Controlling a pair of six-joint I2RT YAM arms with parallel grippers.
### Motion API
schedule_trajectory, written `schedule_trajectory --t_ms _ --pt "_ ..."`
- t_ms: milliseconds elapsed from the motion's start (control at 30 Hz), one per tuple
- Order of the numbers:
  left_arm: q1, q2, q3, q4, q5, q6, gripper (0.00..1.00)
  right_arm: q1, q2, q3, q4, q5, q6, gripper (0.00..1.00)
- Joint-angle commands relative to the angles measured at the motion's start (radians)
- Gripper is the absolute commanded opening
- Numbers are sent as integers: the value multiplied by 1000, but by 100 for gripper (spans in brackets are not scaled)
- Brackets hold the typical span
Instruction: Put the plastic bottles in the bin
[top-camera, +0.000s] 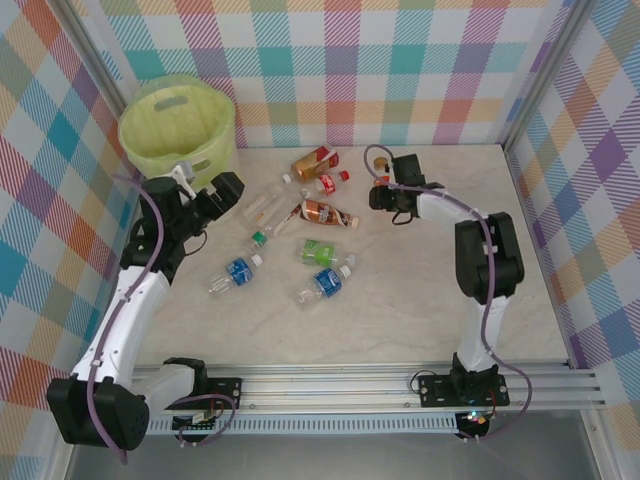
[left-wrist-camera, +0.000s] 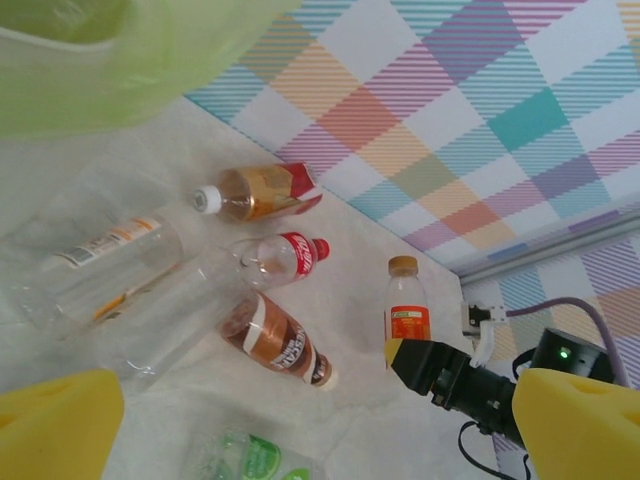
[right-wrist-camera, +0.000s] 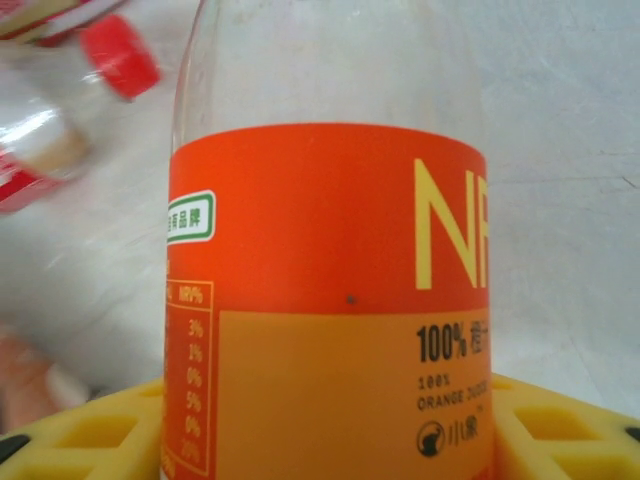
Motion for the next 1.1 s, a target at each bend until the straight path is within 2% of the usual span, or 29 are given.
schedule_trajectory --t_ms 0,200,300,400,533,633,767,833,967,1067 --pt "-31 18 2 68 60 -24 100 6 -125 -125 156 -115 -33 46" --pt "-89 75 28 90 93 -27 100 37 -335 -346 279 -258 1 43" --pt "-135 113 45 109 109 -41 100 61 -412 -419 357 -399 -26 44" --pt "-191 150 76 122 112 -35 100 84 -450 -455 433 -528 9 44" --pt "-259 212 117 143 126 -40 100 141 -460 -437 442 -632 28 43" --pt "-307 255 158 149 132 -53 100 181 -468 -425 442 -671 24 43" --pt "-351 284 178 179 85 -44 100 207 -485 -423 435 -699 22 44" --pt "-361 306 222 131 56 -11 95 214 -495 -421 429 -722 25 44" --pt "-378 351 305 -4 -72 23 88 223 -525 -440 430 -729 29 44" --pt "-380 363 290 52 -47 -4 84 230 -542 -450 438 -727 41 45"
